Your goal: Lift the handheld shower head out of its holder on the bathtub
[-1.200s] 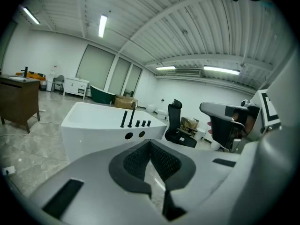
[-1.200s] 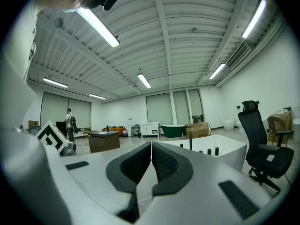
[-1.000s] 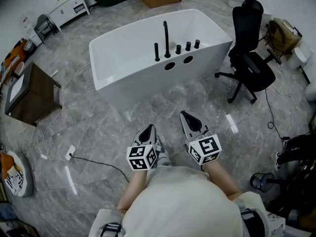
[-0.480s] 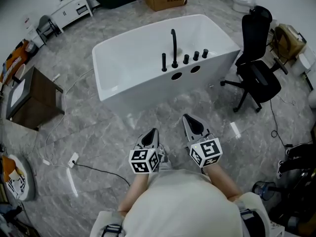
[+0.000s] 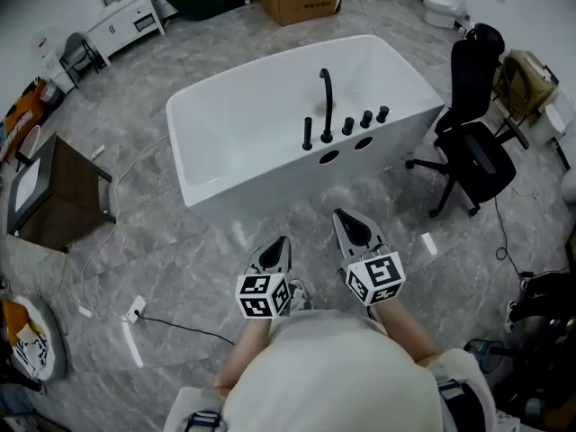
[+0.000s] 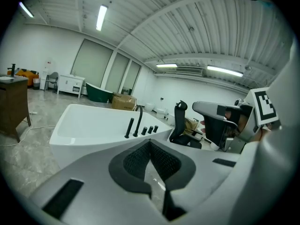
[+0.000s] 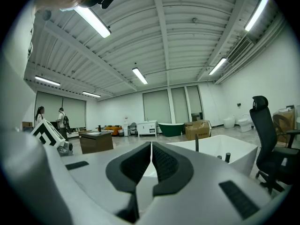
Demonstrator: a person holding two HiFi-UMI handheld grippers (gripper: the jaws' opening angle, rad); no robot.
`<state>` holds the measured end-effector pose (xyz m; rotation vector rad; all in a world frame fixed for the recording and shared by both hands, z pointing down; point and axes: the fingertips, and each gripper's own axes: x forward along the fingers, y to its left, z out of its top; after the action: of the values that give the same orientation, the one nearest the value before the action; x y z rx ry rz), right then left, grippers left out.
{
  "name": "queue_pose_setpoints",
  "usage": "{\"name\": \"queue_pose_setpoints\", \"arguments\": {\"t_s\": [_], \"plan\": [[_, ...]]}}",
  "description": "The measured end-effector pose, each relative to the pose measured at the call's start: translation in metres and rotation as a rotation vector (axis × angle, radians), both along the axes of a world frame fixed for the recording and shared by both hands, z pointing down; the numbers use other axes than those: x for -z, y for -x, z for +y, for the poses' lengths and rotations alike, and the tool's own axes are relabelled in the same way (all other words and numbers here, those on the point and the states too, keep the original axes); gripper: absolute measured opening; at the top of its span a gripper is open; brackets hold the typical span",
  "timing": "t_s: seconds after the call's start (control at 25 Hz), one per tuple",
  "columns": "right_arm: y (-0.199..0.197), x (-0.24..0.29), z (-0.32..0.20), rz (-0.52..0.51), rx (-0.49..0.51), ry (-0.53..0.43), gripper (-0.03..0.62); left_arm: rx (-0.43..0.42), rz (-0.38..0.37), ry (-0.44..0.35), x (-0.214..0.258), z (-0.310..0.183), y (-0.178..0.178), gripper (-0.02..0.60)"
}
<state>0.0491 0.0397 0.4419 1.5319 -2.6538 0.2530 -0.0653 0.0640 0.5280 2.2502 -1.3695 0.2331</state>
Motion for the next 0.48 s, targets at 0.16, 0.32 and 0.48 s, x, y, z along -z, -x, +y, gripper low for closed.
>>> {"name": "queue_pose_setpoints", "arguments": {"t_s": [0.16, 0.32, 0.48], "plan": [[0.015, 0.002, -0.032, -0.001, -0.010, -0.010, 0.020, -0.008, 0.000, -0.004, -0.001, -0.032, 0.017, 0.020], [0.027, 0.003, -0.061, -0.004, -0.024, -0.022, 0.020, -0.022, -0.002, -0.010, -0.003, -0.063, 0.029, 0.020], [0.039, 0.000, -0.088, -0.004, -0.034, -0.023, 0.020, -0.034, -0.003, -0.017, -0.004, -0.092, 0.040, 0.020]]}}
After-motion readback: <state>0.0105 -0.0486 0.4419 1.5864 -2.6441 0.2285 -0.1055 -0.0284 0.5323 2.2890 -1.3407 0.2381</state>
